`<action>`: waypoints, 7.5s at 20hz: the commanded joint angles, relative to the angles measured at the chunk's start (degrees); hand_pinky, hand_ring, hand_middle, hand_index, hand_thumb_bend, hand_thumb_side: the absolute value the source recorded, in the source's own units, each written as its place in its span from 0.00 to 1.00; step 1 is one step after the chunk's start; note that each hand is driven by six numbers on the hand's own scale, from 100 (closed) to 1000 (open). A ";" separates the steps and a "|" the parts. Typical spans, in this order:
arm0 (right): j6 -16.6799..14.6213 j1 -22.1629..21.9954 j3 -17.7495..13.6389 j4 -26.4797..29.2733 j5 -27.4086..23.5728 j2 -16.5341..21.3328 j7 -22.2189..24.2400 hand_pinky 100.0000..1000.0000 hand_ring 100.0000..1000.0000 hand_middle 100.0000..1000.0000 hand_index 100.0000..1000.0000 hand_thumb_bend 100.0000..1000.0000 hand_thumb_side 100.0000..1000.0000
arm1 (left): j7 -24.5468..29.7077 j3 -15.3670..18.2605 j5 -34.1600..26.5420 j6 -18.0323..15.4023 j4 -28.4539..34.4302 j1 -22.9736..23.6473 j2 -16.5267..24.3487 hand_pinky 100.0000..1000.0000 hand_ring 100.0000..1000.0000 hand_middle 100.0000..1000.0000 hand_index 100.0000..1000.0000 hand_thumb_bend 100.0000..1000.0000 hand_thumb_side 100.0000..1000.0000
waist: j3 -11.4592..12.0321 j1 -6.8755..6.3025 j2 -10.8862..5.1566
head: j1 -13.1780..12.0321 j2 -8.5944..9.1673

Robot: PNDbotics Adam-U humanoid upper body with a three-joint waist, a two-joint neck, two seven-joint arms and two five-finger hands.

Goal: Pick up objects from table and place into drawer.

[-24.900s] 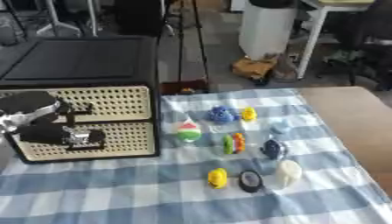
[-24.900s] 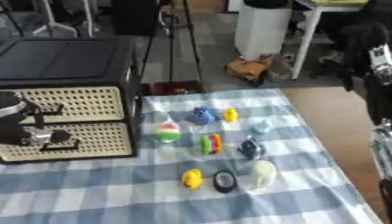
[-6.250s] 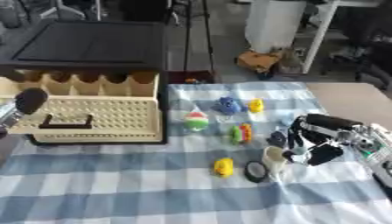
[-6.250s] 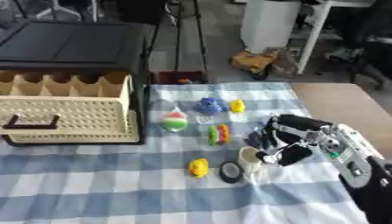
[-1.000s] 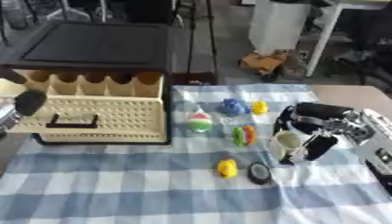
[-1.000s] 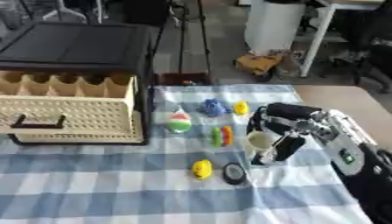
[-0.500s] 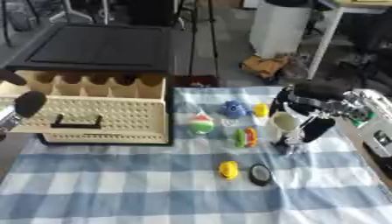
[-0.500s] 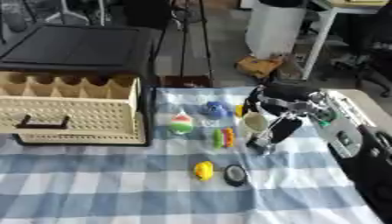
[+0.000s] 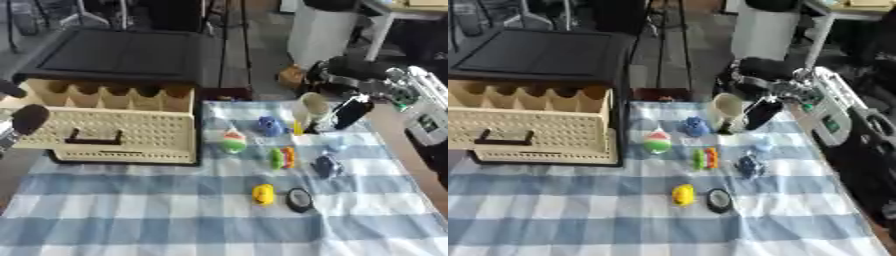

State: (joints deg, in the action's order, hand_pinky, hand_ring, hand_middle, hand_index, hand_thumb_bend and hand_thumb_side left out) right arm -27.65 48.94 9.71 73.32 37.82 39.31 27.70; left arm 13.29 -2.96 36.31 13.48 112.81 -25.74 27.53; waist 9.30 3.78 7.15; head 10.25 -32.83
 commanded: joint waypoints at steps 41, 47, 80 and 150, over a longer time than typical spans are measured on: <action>-2.05 14.72 0.71 -1.80 3.74 -16.39 1.04 0.00 0.12 0.38 0.63 0.47 0.30 | -1.82 -0.75 -1.61 -1.35 1.33 -5.75 -5.19 0.00 0.00 0.00 0.65 0.81 1.00 | 11.73 -0.17 -1.19 | 7.30 2.43; -1.38 14.74 -0.72 -4.37 6.87 -16.37 -1.14 0.00 0.12 0.37 0.63 0.46 0.28 | -1.74 -0.77 -1.62 -1.37 1.37 -5.77 -5.23 0.00 0.00 0.00 0.64 0.81 1.00 | 11.80 -0.20 -1.00 | 7.43 2.73; 2.88 9.75 -5.35 5.63 3.58 -5.59 -11.24 0.08 0.17 0.51 0.74 0.33 0.60 | -0.90 -1.00 0.07 -1.14 0.24 -4.05 -2.28 0.00 0.00 0.00 0.64 0.80 1.00 | 4.16 0.60 -1.37 | 3.72 3.00; 18.17 -24.69 -23.58 21.60 -6.77 -0.42 -19.71 0.04 0.11 0.40 0.69 0.22 0.64 | 20.29 -17.18 11.32 -6.66 -17.05 -9.16 2.30 0.36 0.43 0.46 0.69 0.66 1.00 | -4.35 -1.19 -1.04 | -2.65 1.10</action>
State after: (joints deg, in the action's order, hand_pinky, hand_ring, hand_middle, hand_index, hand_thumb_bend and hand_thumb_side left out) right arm -9.50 23.63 -13.20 93.90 31.67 37.72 8.01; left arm 34.32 -20.35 46.95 6.87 95.55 -33.49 29.60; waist 5.04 2.59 6.72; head 7.73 -31.64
